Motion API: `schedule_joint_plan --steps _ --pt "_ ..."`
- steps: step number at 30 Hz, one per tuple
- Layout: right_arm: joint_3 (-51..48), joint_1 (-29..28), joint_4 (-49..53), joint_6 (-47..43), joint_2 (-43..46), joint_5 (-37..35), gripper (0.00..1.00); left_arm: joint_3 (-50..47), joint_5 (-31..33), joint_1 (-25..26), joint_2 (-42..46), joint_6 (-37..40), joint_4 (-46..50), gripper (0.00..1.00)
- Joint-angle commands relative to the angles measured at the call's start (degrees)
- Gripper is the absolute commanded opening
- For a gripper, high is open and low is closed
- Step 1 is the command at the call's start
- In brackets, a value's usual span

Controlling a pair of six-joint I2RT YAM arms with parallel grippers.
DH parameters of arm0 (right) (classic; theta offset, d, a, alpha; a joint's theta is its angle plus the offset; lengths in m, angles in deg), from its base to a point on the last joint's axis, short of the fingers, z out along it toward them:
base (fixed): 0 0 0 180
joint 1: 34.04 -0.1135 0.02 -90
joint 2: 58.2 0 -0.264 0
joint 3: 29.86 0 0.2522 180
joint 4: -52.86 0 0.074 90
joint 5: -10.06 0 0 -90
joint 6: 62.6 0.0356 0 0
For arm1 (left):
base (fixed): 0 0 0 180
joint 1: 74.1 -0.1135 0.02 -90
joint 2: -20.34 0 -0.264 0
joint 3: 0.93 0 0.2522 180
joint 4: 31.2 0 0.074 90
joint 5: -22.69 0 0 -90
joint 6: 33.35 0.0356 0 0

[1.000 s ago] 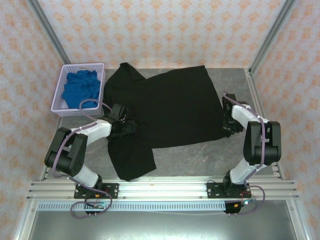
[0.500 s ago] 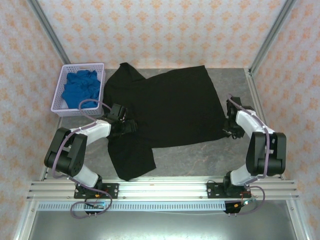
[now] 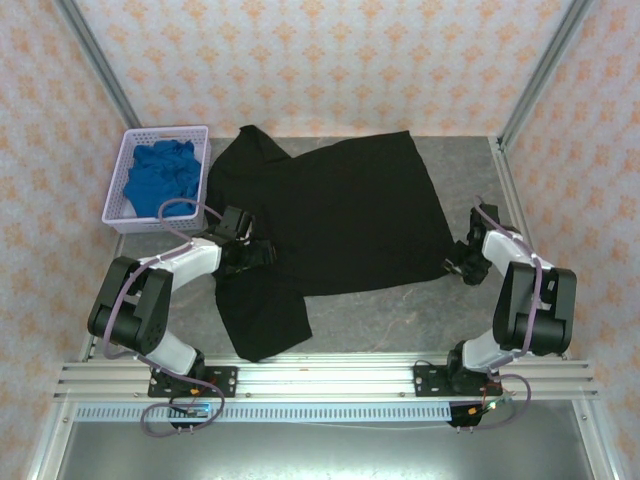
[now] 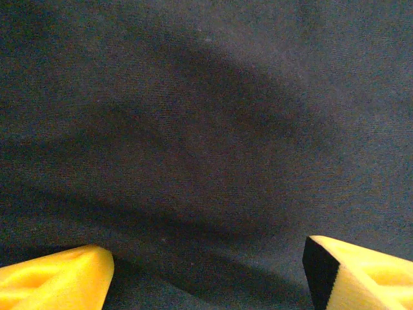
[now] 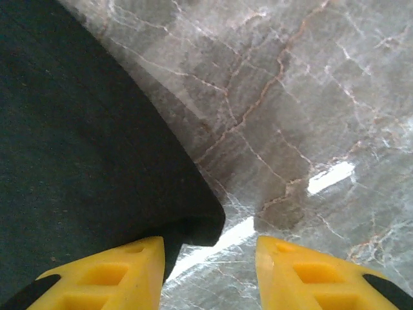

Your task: Fold the inside-out t-shirt

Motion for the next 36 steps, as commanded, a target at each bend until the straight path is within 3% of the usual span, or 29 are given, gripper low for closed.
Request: schedule_joint_plan --steps 1,6,10,14,18,24,29,36 --pt "-0.66 0.30 -1.71 -0.08 -0.69 -0.12 0.41 0.59 -0.44 0.42 0.66 -0.61 3.50 0.80" --pt "-0.04 0.67 -3.51 -0.86 -3.33 -0.42 0.34 0.51 -0.24 0.51 0.84 -0.35 3.95 0.80" --pt "0.87 0.76 -3.80 -1.75 -4.82 -1.24 0.23 0.50 0.06 0.51 1.92 -0.34 4.70 0.80" --pt "1.10 0.83 -3.35 -2.23 -3.73 -2.72 0.11 0.94 0.00 0.64 3.90 -0.70 6.13 0.80" --pt "0.60 0.80 -2.49 -2.60 -1.90 -3.07 0.05 1.73 0.79 2.02 7.81 -1.59 10.66 0.79" --pt "-0.72 0.76 -3.65 -1.88 0.87 -1.54 0.00 1.12 6.64 12.08 16.00 -7.52 23.52 0.79" --pt "-1.70 0.78 -5.49 -1.16 2.65 0.51 0.00 -3.84 10.78 22.68 23.09 -19.43 34.74 0.78" --pt "-2.86 0.83 -7.56 -0.56 3.31 3.81 0.00 -10.57 10.08 27.16 29.78 -29.42 44.02 0.75"
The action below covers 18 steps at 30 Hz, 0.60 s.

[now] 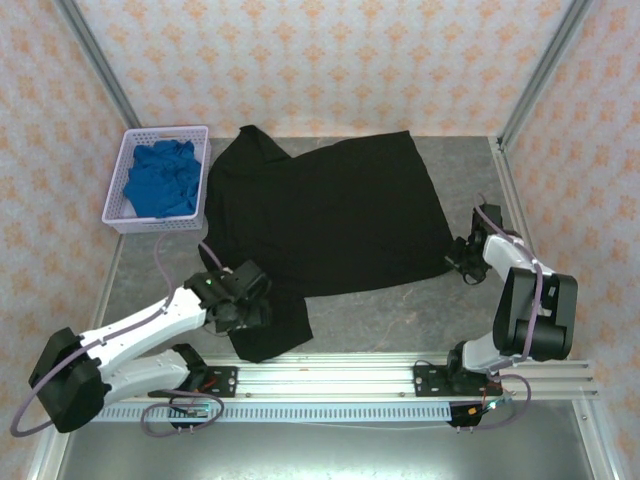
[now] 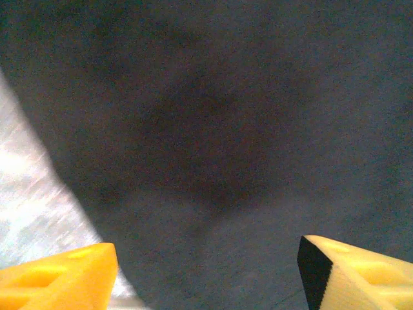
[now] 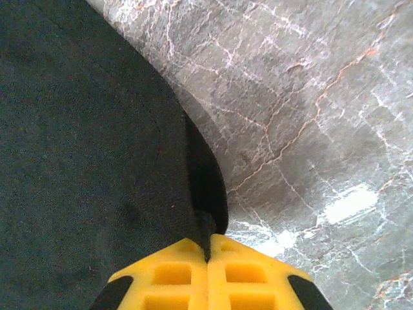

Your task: Fold the inside-out t-shirt

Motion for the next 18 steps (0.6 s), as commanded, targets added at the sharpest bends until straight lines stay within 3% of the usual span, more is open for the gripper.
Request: schedule_joint_plan --steps 1,10,18 --pt "-0.69 0.38 -1.73 0.91 1.04 1.75 0.00 -1.77 1.86 1.40 0.88 -7.24 8.35 0.75" --pt "-1.03 0.32 -2.27 0.87 1.62 1.88 0.00 -4.81 -6.09 2.75 -6.12 -7.03 -1.70 0.72" --pt "-0.96 0.29 -1.82 0.60 1.74 0.92 0.00 -6.86 -8.75 2.97 -9.91 -5.87 -7.53 0.49"
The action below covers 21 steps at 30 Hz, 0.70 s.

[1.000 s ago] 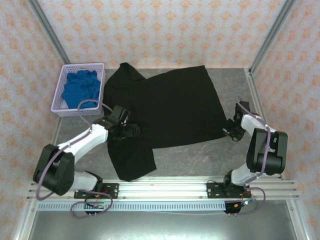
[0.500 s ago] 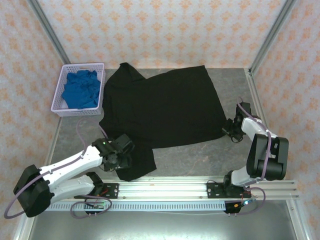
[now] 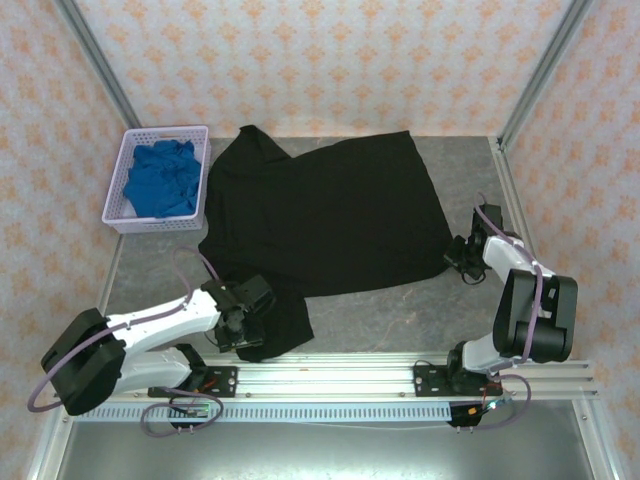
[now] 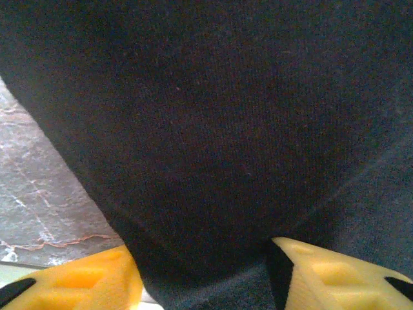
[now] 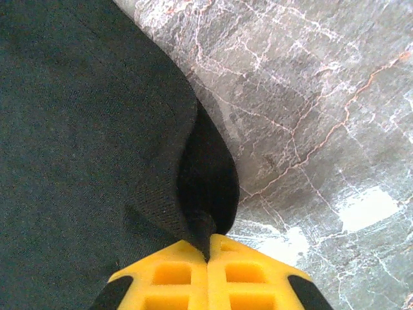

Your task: Fold the inside-out t-shirt

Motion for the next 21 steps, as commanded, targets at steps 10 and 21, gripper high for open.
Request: schedule_joint_plan --steps 10,21 --pt "-0.37 0.16 0.79 0.25 2.05 -2.83 0.00 -0.15 0.90 0.65 0.12 1.54 -1.80 0.13" --pt "-2.57 0.34 5.15 1.62 9.42 -9.76 0.00 2.76 2.05 0.62 11.51 -0.29 6.65 0.00"
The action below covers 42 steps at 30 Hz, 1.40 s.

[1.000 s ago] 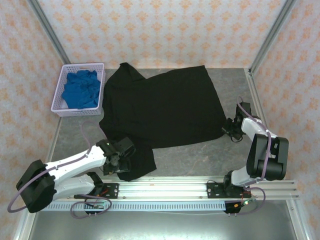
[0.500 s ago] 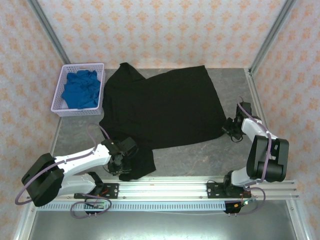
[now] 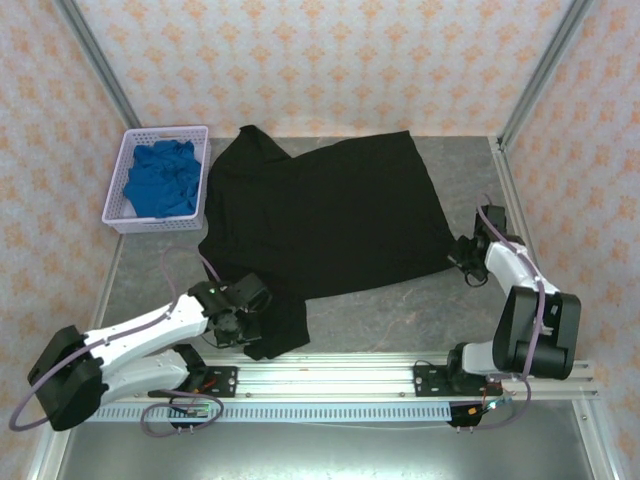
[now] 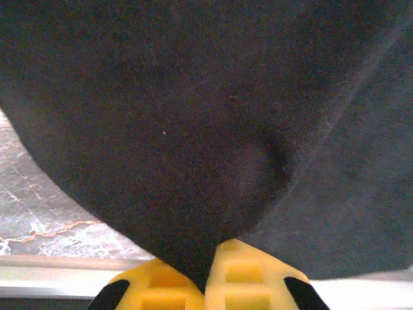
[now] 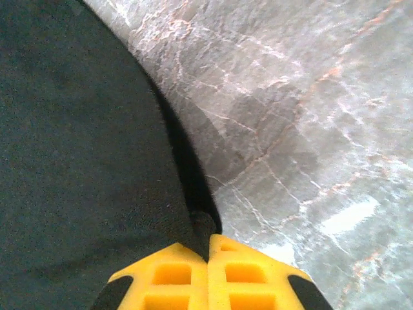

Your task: Fold the inside-out t-shirt

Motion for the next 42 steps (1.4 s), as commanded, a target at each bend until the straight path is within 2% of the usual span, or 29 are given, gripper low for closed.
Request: schedule_joint_plan --steps 1,4,10,15,18,22,25,32,42 --pt "-1.86 0.41 3.60 1.52 4.60 -6.03 0.00 1.80 1.78 0.26 3.95 -1.92 5.32 0.00" --pt "-3.69 0.54 5.05 2.66 8.97 -9.28 0.00 2.76 1.55 0.13 6.96 -2.32 6.75 0.00" --pt "-6.08 2.09 8.36 5.02 19.03 -10.88 0.00 7.25 1.42 -0.04 10.36 -1.72 11.57 0.00" --pt "-5.83 2.02 9.16 5.36 19.05 -10.88 0.00 10.37 2.26 -0.38 13.69 -2.15 15.61 0.00" --pt "-4.85 2.04 8.47 4.35 18.64 -10.57 0.00 12.11 1.41 -4.58 12.99 1.54 15.07 0.00" --pt "-1.03 1.93 7.52 2.08 13.75 -7.56 0.00 14.51 -4.47 -16.08 8.46 9.66 9.75 0.00" --pt "1.72 1.17 6.59 0.28 9.65 -7.08 0.00 19.17 -4.67 -20.17 3.28 14.64 7.29 0.00" --pt "10.55 -2.74 5.74 -3.08 -1.81 -10.87 0.00 26.27 -4.08 -25.77 -6.24 21.03 1.79 0.00" --pt "23.45 -5.55 4.45 -5.91 -16.53 -13.87 0.00 29.07 -3.93 -29.97 -13.16 23.26 -4.32 0.00"
